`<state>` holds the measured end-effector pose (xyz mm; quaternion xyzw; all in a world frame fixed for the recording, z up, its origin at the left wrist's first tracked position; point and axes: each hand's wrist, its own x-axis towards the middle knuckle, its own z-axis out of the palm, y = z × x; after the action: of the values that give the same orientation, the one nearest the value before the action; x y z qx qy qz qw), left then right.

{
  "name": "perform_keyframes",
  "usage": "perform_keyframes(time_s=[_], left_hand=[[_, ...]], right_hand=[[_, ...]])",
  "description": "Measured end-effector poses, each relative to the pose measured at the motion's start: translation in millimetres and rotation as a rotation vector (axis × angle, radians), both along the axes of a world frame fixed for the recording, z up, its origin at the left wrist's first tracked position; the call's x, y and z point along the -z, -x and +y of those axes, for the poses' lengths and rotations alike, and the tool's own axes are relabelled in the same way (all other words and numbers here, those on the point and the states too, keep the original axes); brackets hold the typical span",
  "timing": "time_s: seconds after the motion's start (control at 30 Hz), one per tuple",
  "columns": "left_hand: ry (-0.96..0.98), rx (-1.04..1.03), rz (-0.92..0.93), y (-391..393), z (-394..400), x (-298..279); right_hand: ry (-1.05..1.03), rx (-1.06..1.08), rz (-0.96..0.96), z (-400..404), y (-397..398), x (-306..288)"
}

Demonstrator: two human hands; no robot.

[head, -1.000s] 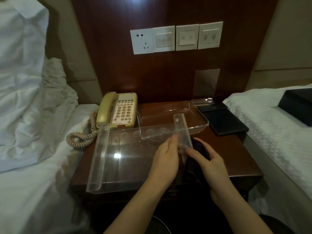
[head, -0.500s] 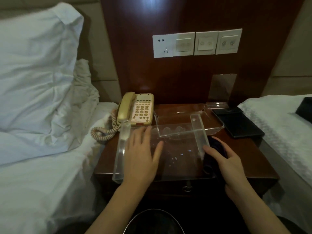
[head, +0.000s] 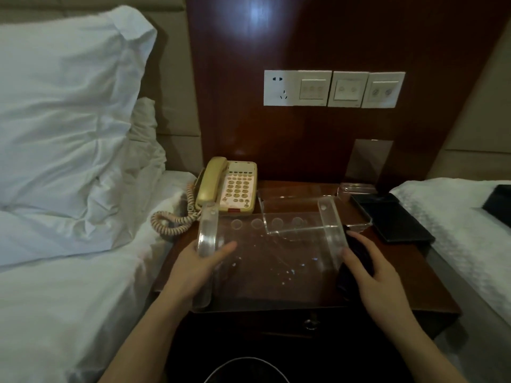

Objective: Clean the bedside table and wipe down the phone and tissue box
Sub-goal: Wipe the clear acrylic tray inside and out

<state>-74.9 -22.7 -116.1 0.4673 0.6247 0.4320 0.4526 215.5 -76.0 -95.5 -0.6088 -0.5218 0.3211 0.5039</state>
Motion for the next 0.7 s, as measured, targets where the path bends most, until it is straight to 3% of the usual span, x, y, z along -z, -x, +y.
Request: perform_keyframes(time_s=[0.2, 0.3, 0.57, 0.7], left_hand=[[0.048, -0.053, -0.147, -7, 11, 0], [0.021, -0.05, -0.107, -13, 9, 0], [-0.093, -0.018, -0.157, -14, 5, 0], [-0.119, 0.01, -0.155, -13, 5, 1]], right_hand=[[-0.272, 0.013, -0.652, 13, 3, -18], [-0.095, -0.011, -0.893, 48, 8, -27], [0.061, -0.075, -0.953, -5, 12, -8], [0.027, -0.065, -0.944, 33, 8, -20]])
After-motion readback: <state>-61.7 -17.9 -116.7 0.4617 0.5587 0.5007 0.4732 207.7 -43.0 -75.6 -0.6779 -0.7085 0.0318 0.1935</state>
